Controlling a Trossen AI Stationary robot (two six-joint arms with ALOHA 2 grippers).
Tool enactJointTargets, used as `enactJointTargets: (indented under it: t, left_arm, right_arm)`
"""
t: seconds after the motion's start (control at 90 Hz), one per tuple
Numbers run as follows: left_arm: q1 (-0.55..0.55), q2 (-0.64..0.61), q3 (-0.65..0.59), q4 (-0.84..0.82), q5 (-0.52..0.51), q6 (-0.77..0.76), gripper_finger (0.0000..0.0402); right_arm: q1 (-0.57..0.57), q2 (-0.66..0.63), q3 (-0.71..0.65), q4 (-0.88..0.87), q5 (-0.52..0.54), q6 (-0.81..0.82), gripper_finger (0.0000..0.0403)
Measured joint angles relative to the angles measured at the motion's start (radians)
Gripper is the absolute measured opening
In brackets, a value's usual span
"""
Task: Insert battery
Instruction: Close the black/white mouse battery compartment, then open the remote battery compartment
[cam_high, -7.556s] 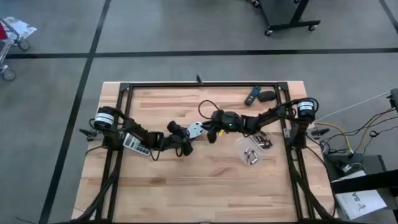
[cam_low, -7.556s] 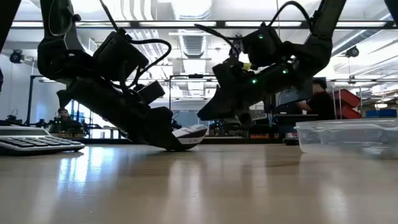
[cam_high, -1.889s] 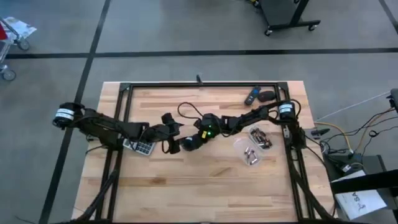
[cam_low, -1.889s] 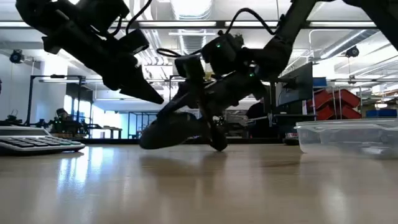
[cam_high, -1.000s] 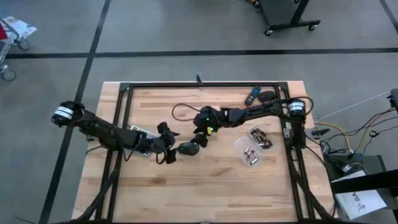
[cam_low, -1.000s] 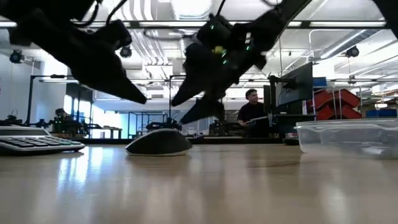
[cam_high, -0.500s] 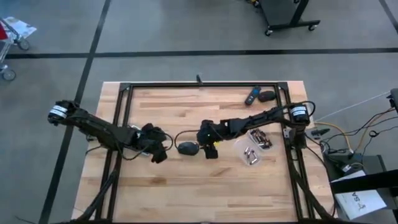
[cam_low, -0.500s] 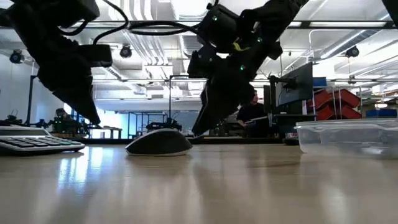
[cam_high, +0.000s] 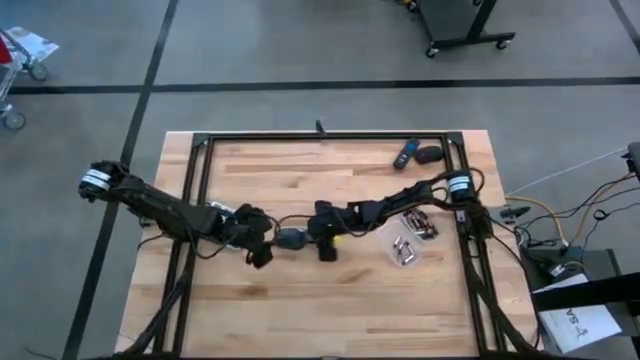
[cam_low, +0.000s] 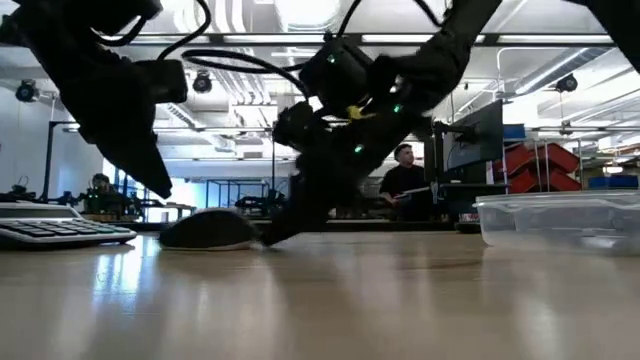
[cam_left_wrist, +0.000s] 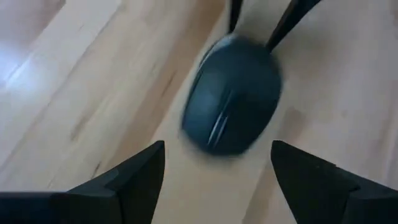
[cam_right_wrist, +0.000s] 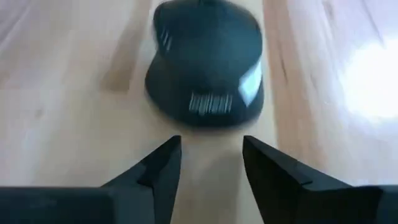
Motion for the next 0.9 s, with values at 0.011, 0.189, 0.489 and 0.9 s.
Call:
enactJointTargets:
  t: [0.011, 0.189, 0.489, 0.9]
  left_arm:
    - [-0.001, 0.002, 0.000, 0.001, 0.000, 0.000, 0.0272]
    - [-0.002, 0.034, -0.003, 0.006, -0.018, -0.007, 0.0272]
    - [-0.012, 0.073, -0.007, 0.003, -0.016, -0.026, 0.0272]
    - [-0.032, 0.063, -0.009, -0.015, -0.012, -0.043, 0.0272]
  right_arm:
    - [0.001, 0.008, 0.003, 0.018, 0.000, 0.000, 0.0147]
    - [0.017, 0.145, 0.128, 0.153, -0.003, 0.035, 0.0120]
    - [0.032, 0.253, 0.327, 0.091, 0.008, 0.051, 0.0069]
    - [0.034, 0.008, 0.257, -0.294, 0.072, -0.119, 0.0001]
